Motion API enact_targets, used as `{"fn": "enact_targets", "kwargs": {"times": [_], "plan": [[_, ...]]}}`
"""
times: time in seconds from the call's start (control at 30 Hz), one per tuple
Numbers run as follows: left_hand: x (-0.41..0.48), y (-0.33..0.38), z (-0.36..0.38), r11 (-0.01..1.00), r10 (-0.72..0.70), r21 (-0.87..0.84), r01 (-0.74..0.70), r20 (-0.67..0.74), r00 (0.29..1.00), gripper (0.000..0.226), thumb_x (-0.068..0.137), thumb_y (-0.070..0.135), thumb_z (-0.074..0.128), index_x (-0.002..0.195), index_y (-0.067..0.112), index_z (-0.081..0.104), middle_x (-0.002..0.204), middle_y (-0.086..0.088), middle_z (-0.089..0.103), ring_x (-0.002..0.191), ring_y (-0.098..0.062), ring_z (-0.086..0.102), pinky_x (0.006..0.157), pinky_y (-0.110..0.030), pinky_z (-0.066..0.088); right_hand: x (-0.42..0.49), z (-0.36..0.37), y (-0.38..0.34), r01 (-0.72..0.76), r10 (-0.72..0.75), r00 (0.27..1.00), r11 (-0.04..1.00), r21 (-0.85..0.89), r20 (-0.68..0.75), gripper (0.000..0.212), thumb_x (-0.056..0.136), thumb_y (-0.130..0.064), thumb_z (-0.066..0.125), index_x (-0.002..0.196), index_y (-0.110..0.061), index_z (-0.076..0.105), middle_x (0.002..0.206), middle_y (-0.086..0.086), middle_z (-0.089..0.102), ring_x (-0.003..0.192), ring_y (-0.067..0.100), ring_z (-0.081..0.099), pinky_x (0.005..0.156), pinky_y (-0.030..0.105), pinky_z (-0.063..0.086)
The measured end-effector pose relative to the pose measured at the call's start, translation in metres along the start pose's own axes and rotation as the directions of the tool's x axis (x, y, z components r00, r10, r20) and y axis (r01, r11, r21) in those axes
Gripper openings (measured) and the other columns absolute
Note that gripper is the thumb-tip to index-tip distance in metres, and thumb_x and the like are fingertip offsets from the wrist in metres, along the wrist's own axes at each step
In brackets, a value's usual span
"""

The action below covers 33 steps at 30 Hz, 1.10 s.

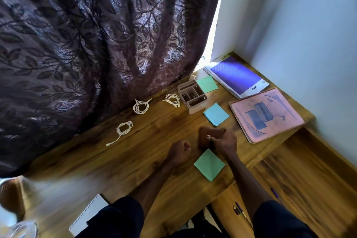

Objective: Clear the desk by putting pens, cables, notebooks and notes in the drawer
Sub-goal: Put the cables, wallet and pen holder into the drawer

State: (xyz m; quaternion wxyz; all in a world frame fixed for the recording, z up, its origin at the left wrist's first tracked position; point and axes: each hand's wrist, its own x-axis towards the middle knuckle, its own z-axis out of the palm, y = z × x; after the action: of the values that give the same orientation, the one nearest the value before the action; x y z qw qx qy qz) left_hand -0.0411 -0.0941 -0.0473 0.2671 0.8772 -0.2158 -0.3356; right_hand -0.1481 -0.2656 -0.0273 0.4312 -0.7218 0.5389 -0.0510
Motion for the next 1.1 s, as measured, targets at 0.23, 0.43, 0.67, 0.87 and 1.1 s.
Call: {"fn": "enact_targets", "kwargs": {"times": [0.23,0.43,0.67,0.87,1.1], "plan": [[0.01,-0.002,-0.019,0.917,-0.213,-0.352,0.19,-0.029,0.977,0.043,0.078,0.05,0.076,0.105,0.017,0.069,0.102,0.0,0.072,0.096,-0.018,0.068,0.08,-0.032,0.055,-0.017,0.016,-0.039,0.124,-0.126,0.992,0.985,0.123,0.005,0.041,0.086,-0.026,0.076,0.12,-0.012,0.058,0.105,0.003,0.067,0.096,0.022,0.066,0.081,0.044,0.061],[0.024,-0.018,-0.051,0.577,-0.232,-0.781,0.238,0.122,0.965,0.046,0.08,0.045,0.079,0.11,0.011,0.072,0.1,-0.008,0.077,0.093,-0.022,0.072,0.081,-0.037,0.059,-0.03,0.034,-0.067,-0.105,-0.015,0.97,0.874,0.474,0.242,0.029,0.09,-0.021,0.074,0.115,-0.011,0.065,0.106,0.011,0.072,0.094,0.024,0.072,0.076,0.036,0.064],[0.031,-0.036,-0.069,0.38,-0.298,-0.894,0.235,0.122,0.947,0.047,0.093,0.035,0.068,0.131,0.009,0.058,0.124,-0.012,0.067,0.106,-0.028,0.066,0.077,-0.039,0.056,-0.038,0.051,-0.074,-0.176,0.017,0.844,0.953,0.247,0.536,0.027,0.091,-0.038,0.071,0.106,-0.015,0.071,0.099,0.003,0.076,0.092,0.019,0.072,0.08,0.034,0.06],[0.035,-0.057,-0.076,0.331,-0.409,-0.907,0.262,0.112,0.906,0.049,0.092,0.041,0.068,0.129,0.011,0.056,0.125,-0.005,0.063,0.106,-0.024,0.063,0.074,-0.036,0.055,-0.015,0.069,-0.09,0.123,-0.145,0.896,0.989,0.08,0.421,0.026,0.095,-0.042,0.063,0.085,-0.019,0.074,0.072,-0.007,0.07,0.067,0.009,0.065,0.05,0.016,0.043],[0.044,-0.078,-0.067,0.575,-0.432,-0.769,0.279,0.004,0.902,0.055,0.084,0.046,0.076,0.121,0.007,0.066,0.121,-0.014,0.07,0.107,-0.026,0.067,0.095,-0.048,0.056,0.005,0.092,-0.101,0.264,-0.199,0.878,0.96,-0.094,0.436,0.01,0.094,-0.021,0.066,0.088,-0.022,0.074,0.084,-0.004,0.072,0.077,0.012,0.07,0.06,0.022,0.05]]}}
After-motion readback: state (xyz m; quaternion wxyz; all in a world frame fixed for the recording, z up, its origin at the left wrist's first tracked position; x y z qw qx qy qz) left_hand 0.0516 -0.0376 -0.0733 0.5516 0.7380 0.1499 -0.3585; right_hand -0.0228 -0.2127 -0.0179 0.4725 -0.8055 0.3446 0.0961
